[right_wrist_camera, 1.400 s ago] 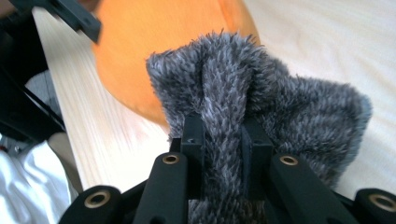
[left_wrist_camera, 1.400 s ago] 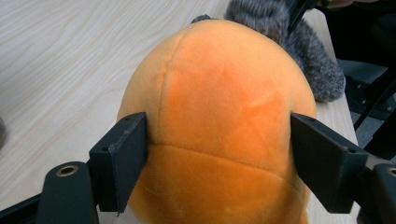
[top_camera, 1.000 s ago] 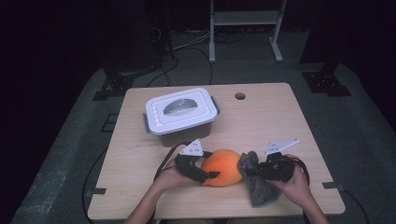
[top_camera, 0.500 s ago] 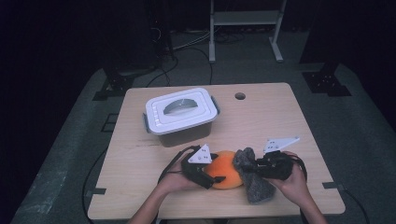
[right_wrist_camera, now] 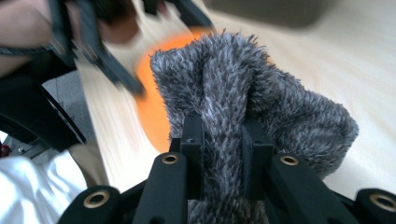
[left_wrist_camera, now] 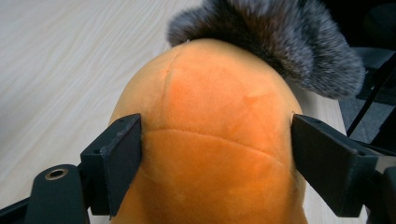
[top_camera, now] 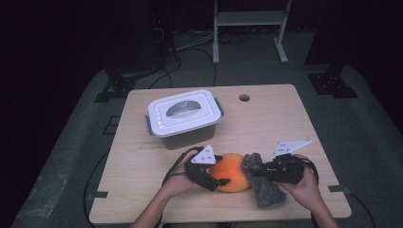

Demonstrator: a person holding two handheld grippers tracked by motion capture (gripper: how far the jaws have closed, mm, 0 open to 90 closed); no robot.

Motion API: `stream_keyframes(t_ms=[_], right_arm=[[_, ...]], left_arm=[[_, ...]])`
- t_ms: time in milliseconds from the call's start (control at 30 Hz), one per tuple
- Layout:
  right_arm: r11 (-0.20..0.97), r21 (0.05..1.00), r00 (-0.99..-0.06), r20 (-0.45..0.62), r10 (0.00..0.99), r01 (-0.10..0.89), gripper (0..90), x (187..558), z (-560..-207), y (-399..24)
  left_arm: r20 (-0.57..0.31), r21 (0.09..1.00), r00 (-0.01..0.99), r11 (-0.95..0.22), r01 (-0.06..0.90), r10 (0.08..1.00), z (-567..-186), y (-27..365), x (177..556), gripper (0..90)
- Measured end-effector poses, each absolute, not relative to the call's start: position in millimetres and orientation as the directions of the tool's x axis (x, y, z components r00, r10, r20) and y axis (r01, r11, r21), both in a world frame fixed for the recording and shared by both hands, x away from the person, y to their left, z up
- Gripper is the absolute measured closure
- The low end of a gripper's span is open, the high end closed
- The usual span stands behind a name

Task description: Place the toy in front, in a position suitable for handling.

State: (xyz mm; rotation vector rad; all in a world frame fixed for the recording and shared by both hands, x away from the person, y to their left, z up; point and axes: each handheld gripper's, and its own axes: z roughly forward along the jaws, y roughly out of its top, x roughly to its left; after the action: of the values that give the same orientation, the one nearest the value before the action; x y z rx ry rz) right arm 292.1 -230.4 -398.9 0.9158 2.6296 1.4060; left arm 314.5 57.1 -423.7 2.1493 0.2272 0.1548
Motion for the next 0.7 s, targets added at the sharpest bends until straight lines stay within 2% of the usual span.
stream_keyframes(t_ms=[100,200,333,433,600,700], right_arm=[[0.45,0.78,-0.85,0.19,0.491,0.434,73.7,290,-390,-215],[0.472,0.761,-0.85,0.194,0.489,0.445,73.9,293,-399,-209],[0.458,0.756,-0.841,0.22,0.494,0.467,74.3,294,-405,-217],[0.451,0.75,-0.833,0.237,0.5,0.485,74.3,295,-408,-224],[0.476,0.724,-0.825,0.231,0.515,0.5,74.5,294,-410,-230],[0.476,0.74,-0.831,0.201,0.518,0.475,74.6,289,-398,-230]], left_arm=[[0.059,0.828,0.976,-0.557,0.069,0.209,-422,52,310,17.8],[0.057,0.819,0.976,-0.568,0.076,0.212,-421,55,311,13.5],[0.018,0.818,0.972,-0.563,0.121,0.235,-418,59,315,6.9],[-0.03,0.805,0.971,-0.57,0.163,0.235,-421,61,319,5.8],[-0.017,0.806,0.977,-0.575,0.139,0.213,-421,63,318,19.8],[0.011,0.819,0.979,-0.564,0.107,0.201,-417,60,314,23.7]])
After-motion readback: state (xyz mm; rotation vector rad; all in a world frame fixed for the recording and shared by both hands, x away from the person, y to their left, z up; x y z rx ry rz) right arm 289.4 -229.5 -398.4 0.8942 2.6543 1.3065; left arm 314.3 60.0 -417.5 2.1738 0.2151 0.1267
